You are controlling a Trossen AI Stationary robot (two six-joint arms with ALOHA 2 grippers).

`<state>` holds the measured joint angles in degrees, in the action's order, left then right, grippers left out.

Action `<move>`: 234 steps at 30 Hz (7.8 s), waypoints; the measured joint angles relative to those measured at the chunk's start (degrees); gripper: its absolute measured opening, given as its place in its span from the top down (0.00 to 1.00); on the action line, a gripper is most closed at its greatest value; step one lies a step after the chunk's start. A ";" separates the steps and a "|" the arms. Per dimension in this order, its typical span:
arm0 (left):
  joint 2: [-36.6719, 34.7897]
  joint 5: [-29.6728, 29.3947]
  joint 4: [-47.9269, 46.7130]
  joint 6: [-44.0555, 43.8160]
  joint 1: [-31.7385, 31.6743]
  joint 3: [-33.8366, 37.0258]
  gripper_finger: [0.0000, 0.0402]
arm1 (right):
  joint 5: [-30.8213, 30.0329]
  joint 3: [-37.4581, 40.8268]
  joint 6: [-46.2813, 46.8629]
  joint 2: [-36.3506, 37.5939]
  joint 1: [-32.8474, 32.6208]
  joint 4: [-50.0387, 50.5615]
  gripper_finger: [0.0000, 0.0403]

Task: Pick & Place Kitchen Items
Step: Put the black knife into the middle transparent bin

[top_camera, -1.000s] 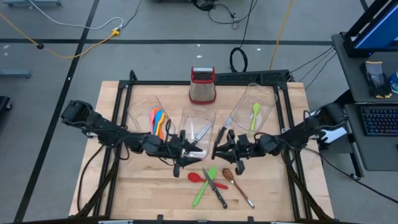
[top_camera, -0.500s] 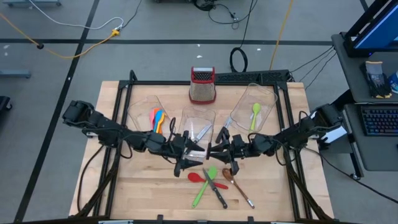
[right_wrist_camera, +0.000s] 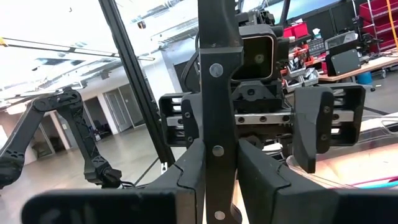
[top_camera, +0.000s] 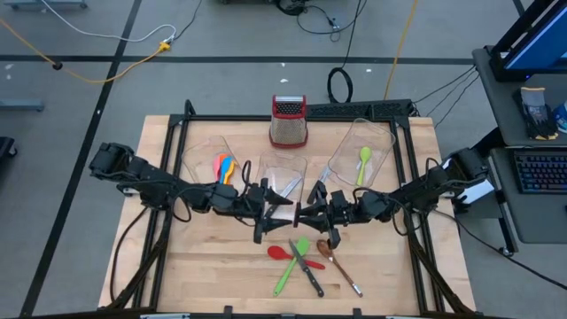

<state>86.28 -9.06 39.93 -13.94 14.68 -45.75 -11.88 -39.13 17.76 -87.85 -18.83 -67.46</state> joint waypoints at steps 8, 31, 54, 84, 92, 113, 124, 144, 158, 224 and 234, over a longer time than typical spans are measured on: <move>0.10 0.99 0.08 -0.24 0.02 0.00 0.29 | -0.28 -0.36 -0.07 -0.06 0.13 0.25 0.85; 3.91 2.66 -1.73 -0.35 0.46 -1.82 0.45 | -0.11 -4.44 -0.59 -4.68 0.13 1.20 0.85; 3.89 1.68 -10.70 -4.66 0.48 -1.82 0.87 | -0.84 -4.37 0.00 -4.74 0.17 10.10 0.69; -3.85 -14.27 -36.79 -25.59 1.11 -1.76 0.87 | -1.31 1.27 1.08 -1.01 -0.92 18.20 0.68; -3.11 -14.81 -45.35 -28.40 1.16 -6.20 0.87 | -1.48 5.19 0.03 3.84 -0.83 18.28 0.68; 15.54 5.74 -94.69 -34.46 -7.26 -37.55 0.87 | -1.49 23.93 1.22 22.35 -2.03 10.49 0.68; 16.09 29.66 -97.27 -35.70 -13.88 -37.52 0.87 | -1.37 29.83 1.46 25.50 -2.29 3.40 0.68; 16.09 48.07 -98.85 -44.99 -22.65 -37.52 0.87 | 0.15 29.81 0.85 25.55 -2.29 3.47 0.68; 20.24 45.45 -99.58 -38.81 -22.84 -37.47 0.87 | 0.13 29.77 1.03 25.55 -2.29 3.54 0.68; 21.77 22.58 -96.64 -29.23 -18.44 -37.47 0.65 | 0.00 29.77 1.75 25.55 -2.29 3.41 0.68; 18.68 30.27 -96.64 -30.82 -19.69 -37.47 0.53 | 0.00 29.76 1.74 25.55 -2.29 2.87 0.68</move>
<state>104.96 21.21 -56.71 -44.76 -5.02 -83.22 -11.88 -9.38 19.50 -62.30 -21.12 -64.59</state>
